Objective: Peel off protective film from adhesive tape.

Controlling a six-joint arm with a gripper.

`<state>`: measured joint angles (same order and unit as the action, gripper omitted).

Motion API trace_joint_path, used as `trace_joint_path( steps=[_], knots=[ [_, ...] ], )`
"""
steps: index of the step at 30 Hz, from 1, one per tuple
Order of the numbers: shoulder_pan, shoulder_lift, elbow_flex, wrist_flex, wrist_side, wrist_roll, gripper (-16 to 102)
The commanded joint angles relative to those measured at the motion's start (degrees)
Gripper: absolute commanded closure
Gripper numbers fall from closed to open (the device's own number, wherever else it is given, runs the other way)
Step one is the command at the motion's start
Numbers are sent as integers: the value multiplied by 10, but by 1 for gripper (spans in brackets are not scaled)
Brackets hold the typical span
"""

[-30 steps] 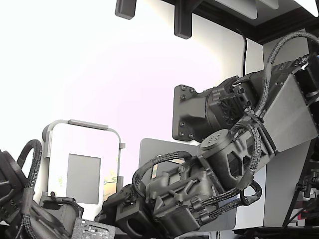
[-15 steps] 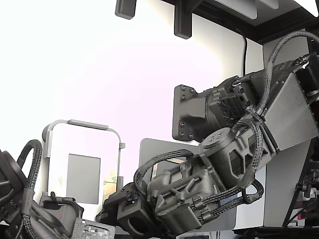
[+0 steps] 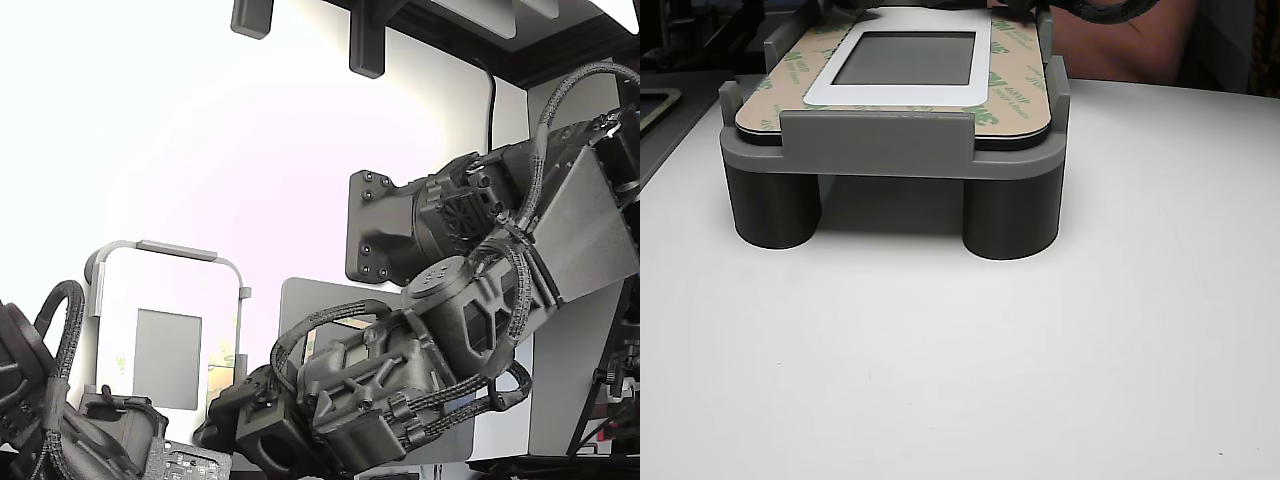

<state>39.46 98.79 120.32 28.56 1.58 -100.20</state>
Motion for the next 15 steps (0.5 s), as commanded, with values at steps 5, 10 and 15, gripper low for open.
trace_joint_path(
  steps=[5,10,15],
  knots=[
    [-3,18,-15,4,3,1,91],
    [-3,23,-11,4,4,1,90],
    [-3,29,0,0,5,2,90]
  ],
)
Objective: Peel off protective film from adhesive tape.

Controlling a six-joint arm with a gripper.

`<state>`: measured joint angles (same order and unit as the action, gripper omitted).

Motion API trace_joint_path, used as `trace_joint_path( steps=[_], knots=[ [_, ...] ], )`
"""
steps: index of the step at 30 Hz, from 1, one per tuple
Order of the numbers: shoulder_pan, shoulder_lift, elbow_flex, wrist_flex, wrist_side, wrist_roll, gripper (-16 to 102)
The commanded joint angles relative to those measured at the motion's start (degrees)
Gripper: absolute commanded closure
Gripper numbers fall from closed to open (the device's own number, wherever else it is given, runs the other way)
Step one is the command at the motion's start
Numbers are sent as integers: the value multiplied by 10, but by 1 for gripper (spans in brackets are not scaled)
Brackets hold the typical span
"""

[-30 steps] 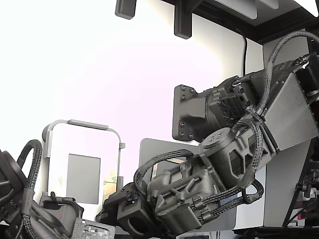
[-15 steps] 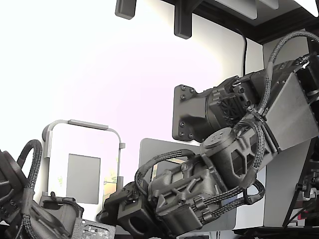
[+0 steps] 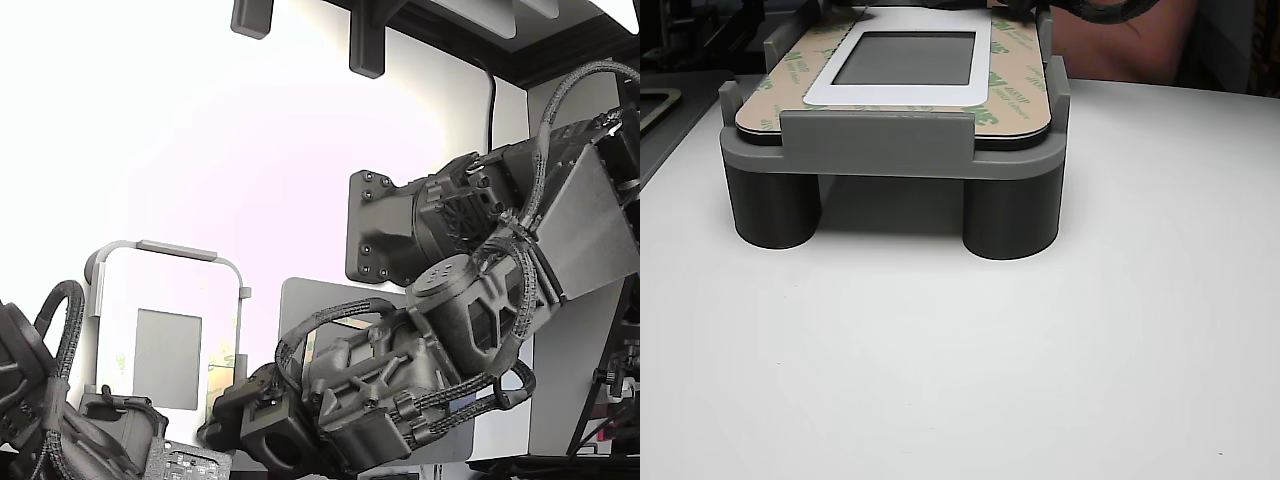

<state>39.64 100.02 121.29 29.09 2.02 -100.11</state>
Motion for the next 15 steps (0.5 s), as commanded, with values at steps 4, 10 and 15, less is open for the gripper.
trace_joint_path(
  steps=[4,10,15],
  knots=[
    [-4,19,0,-15,2,3,90],
    [-5,18,11,-30,2,3,90],
    [-6,11,10,-33,1,1,92]
  ],
)
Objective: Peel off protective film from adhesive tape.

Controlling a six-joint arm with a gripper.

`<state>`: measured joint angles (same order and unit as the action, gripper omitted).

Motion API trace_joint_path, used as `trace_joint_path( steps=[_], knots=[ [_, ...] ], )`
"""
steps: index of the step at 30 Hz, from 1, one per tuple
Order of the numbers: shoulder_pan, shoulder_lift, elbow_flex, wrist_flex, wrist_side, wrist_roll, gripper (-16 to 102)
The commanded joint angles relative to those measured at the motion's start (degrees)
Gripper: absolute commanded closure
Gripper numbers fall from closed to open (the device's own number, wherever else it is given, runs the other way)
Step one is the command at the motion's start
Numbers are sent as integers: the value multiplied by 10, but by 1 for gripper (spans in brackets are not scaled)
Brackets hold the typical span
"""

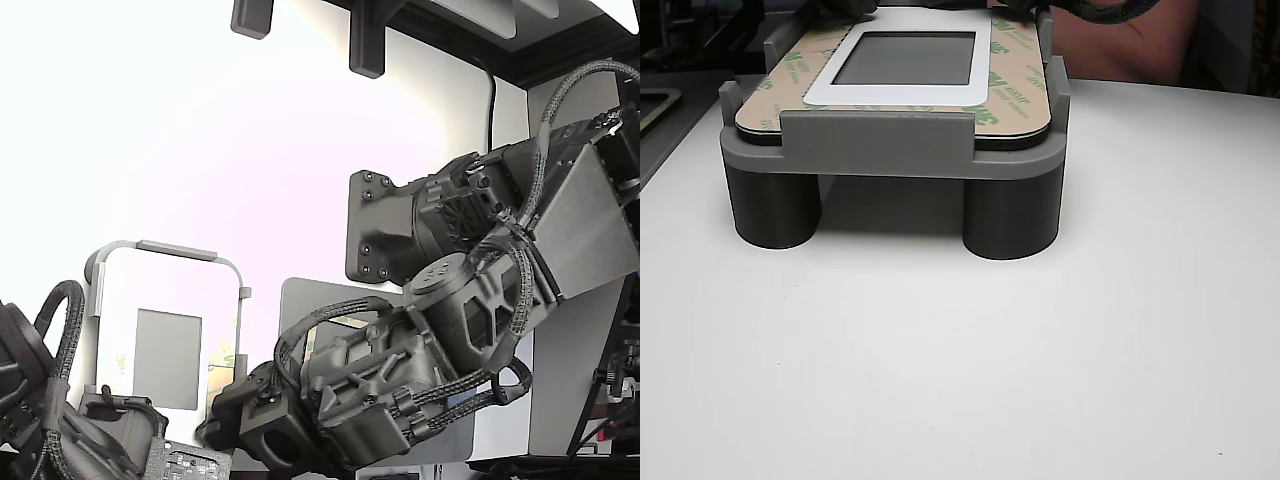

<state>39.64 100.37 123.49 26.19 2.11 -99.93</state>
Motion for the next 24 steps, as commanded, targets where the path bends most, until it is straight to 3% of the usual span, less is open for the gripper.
trace_joint_path(
  steps=[1,24],
  knots=[
    [-7,7,-12,-4,0,-2,92],
    [-21,3,-2,-11,-4,-11,95]
  ],
)
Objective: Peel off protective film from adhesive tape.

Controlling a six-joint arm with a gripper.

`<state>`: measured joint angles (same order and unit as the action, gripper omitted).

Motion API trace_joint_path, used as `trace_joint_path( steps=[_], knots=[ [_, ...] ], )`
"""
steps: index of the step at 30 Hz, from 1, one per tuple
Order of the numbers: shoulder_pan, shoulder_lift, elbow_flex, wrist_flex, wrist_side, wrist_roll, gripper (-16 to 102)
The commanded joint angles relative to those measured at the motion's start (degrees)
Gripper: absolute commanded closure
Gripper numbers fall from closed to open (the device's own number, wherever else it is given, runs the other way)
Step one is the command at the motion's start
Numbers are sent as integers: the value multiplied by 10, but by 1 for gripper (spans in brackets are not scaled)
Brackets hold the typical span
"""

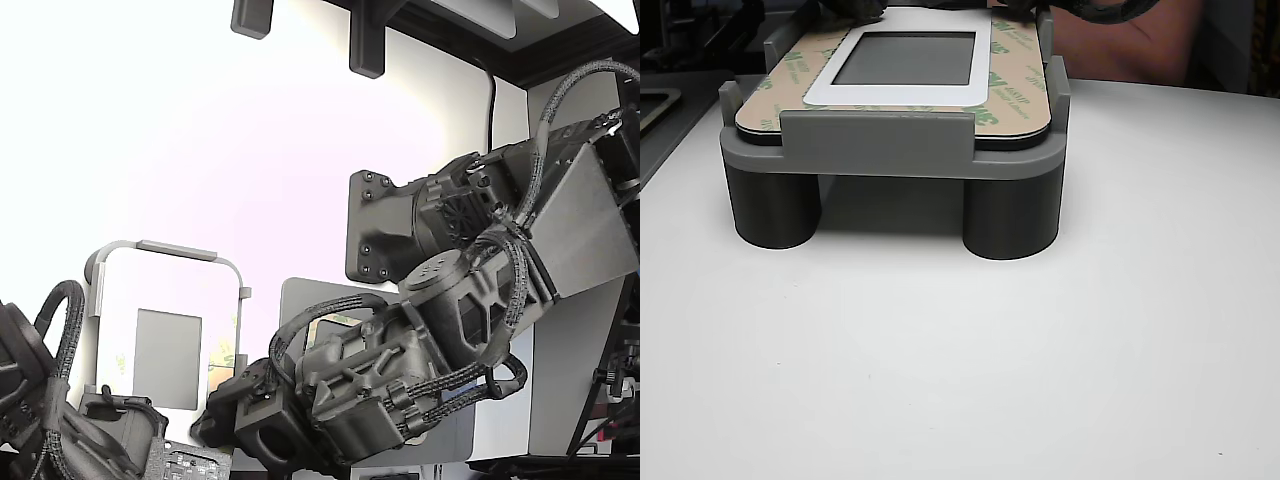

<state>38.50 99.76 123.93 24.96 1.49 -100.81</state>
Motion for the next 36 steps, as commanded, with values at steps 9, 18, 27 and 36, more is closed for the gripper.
trace_joint_path(
  steps=[9,18,27,36],
  knots=[
    [-16,7,-6,1,-1,-5,95],
    [-17,4,-8,0,1,-9,95],
    [-19,3,-6,-1,0,-11,95],
    [-20,20,-16,32,7,-12,96]
  ],
)
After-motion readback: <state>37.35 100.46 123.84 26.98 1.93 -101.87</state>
